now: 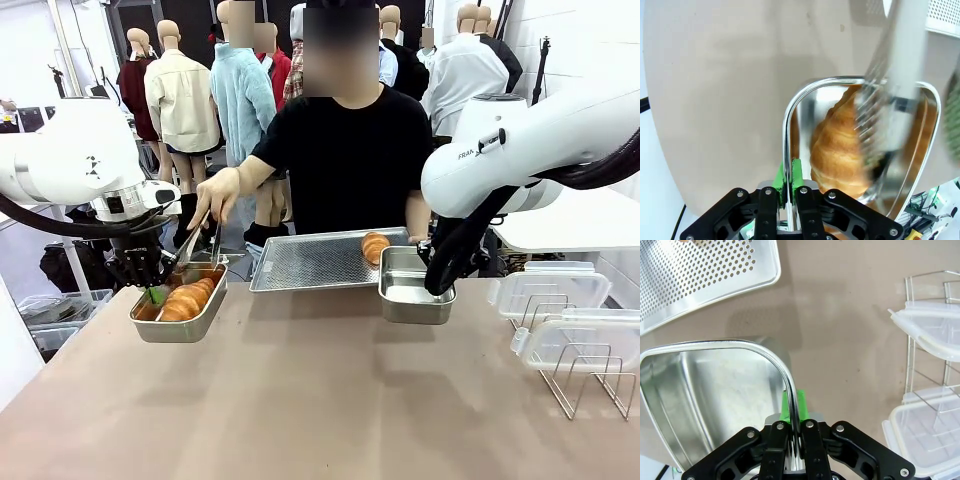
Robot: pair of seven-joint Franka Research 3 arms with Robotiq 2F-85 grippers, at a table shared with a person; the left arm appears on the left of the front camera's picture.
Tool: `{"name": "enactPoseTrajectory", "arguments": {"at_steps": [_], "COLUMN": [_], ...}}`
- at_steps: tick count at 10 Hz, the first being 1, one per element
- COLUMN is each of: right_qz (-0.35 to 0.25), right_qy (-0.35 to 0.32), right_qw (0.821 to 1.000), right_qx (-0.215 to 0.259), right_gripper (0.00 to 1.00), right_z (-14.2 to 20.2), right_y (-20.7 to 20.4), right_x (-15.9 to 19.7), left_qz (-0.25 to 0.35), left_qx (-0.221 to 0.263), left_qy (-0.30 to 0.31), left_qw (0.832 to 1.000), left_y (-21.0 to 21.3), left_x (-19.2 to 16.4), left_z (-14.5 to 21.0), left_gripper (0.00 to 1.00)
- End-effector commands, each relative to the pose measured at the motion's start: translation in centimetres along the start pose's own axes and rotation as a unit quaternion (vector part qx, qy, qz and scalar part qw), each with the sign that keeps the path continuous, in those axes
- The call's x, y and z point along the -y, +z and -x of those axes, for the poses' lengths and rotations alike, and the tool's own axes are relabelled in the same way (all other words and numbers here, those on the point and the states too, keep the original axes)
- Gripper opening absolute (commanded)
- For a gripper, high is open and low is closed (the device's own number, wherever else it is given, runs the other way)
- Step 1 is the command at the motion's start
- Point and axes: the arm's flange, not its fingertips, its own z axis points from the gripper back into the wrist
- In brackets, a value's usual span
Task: Place the bread in airtight containers.
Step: Once an object is inside an Airtight Container , place the container in the center of the table.
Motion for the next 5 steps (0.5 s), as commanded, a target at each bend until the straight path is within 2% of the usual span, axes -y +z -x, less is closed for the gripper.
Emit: {"name": "enactPoseTrajectory", "arguments": {"at_steps": [1, 5], "right_qz": [-0.010, -0.010], "right_qy": [0.003, 0.003], "right_qw": [1.000, 1.000], "right_qx": [0.007, 0.007], "right_gripper": [0.00, 0.00], "right_z": [-0.01, -0.01], "right_y": [0.27, 0.27], "right_x": [-0.08, -0.08], "left_qz": [-0.007, -0.007], "left_qx": [0.008, 0.008], "left_qy": [-0.004, -0.004], "left_qw": [1.000, 1.000], "left_y": [0.47, 0.47], "left_x": [-0.18, -0.18], "left_z": [-0.18, -0.18], "left_gripper": [0.00, 0.00]}}
